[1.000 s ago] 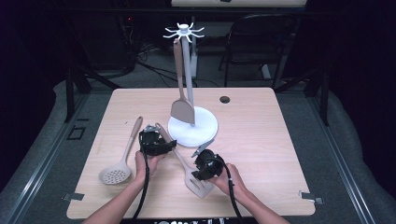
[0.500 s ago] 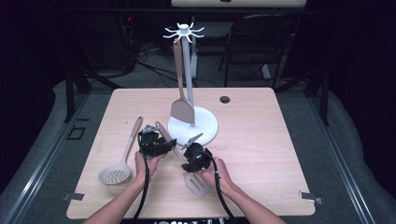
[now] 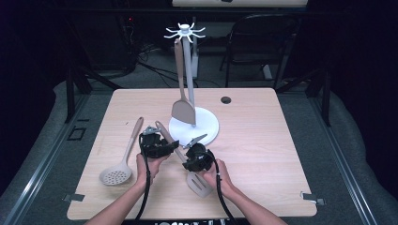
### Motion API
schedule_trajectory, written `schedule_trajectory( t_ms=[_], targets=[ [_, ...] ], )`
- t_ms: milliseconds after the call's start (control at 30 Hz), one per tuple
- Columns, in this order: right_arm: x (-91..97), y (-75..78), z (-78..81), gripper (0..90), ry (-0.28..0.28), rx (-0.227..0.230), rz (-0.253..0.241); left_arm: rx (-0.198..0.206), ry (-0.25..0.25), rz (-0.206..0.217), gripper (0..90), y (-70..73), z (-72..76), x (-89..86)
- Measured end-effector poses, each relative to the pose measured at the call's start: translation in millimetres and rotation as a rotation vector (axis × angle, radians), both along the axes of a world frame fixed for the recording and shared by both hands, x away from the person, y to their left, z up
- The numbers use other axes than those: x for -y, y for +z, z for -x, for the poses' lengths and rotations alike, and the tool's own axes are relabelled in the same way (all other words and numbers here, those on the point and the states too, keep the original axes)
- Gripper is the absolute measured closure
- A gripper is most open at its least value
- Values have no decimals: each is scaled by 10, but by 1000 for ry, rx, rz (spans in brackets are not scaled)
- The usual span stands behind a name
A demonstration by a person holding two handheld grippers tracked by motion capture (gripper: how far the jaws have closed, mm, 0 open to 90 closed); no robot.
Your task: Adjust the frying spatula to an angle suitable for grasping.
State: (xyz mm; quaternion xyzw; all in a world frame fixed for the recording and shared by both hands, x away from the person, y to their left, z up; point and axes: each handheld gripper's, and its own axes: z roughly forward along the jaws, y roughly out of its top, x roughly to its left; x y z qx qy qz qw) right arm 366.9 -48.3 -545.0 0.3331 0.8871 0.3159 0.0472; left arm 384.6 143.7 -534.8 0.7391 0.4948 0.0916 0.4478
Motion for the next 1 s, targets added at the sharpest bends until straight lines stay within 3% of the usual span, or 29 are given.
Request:
schedule_trajectory(
  t_ms=[167, 300, 467, 600, 667, 867, 1000],
  targets=[
    [23, 17, -3, 758, -7, 1, -17, 10, -14, 5, 551, 5, 39, 38],
    [43, 53, 1, 758, -12, 1, -37, 54, -20, 35, 585, 46, 81, 44],
    [43, 117, 24, 758, -21, 41, -63, 99, -27, 55, 621, 125, 127, 50],
    [44, 157, 39, 759, -22, 55, -75, 103, -37, 85, 649, 178, 136, 38],
    [44, 180, 46, 758, -25, 64, -81, 108, -53, 108, 666, 235, 133, 24],
    [65, 318, 81, 748, -15, 111, -146, 190, -95, 142, 719, 460, 201, 45],
    [75, 389, 107, 743, -10, 138, -170, 203, -117, 173, 745, 538, 222, 44]
  ],
)
